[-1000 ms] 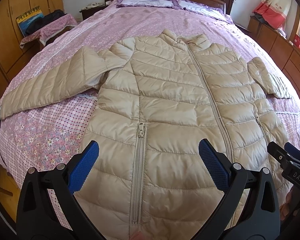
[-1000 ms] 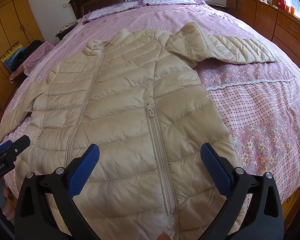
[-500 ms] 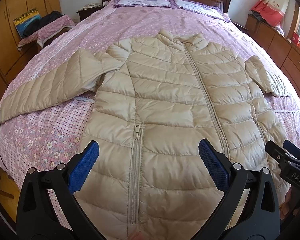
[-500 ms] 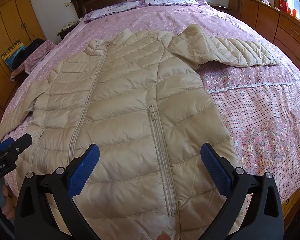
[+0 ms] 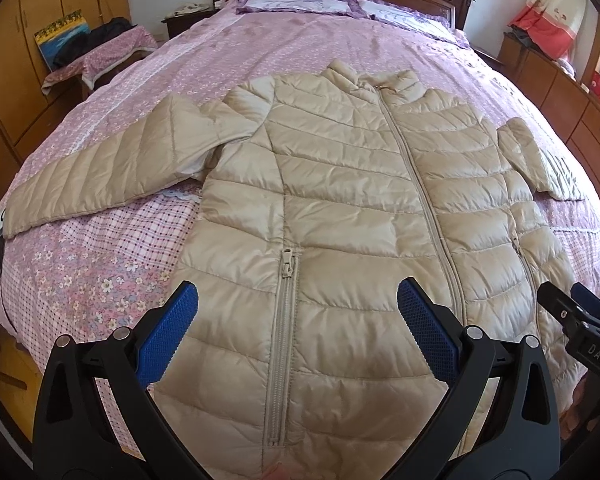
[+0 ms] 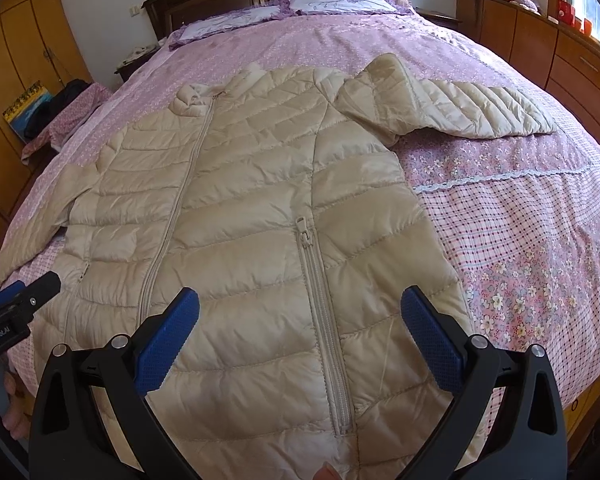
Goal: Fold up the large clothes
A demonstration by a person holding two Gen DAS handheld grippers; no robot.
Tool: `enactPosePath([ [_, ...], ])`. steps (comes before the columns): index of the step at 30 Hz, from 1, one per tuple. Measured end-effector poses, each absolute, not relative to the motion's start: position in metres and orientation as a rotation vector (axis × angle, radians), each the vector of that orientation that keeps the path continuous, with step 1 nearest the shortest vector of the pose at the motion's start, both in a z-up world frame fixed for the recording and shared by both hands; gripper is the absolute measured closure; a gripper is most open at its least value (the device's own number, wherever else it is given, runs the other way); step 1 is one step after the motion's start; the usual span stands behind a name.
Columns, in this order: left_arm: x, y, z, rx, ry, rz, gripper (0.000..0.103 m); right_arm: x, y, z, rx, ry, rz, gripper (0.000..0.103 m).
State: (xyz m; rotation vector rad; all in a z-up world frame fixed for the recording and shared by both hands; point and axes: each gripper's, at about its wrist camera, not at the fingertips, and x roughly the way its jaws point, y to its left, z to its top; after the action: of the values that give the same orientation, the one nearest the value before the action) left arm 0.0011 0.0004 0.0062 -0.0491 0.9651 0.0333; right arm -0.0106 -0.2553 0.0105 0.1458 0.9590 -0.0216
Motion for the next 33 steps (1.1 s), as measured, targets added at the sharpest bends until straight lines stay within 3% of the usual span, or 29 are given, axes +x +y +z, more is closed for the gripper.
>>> enactPosePath([
  [17, 0.005, -0.007, 0.003, -0.062, 1.007, 0.026, 0.003, 0.0, -0.281, 0.014, 0.181, 0.95, 0.022, 0.005],
  [33, 0.024, -0.022, -0.012, -0.09, 1.053, 0.0, 0.003, 0.066, -0.423, 0.023, 0.261, 0.893, -0.185, 0.005],
])
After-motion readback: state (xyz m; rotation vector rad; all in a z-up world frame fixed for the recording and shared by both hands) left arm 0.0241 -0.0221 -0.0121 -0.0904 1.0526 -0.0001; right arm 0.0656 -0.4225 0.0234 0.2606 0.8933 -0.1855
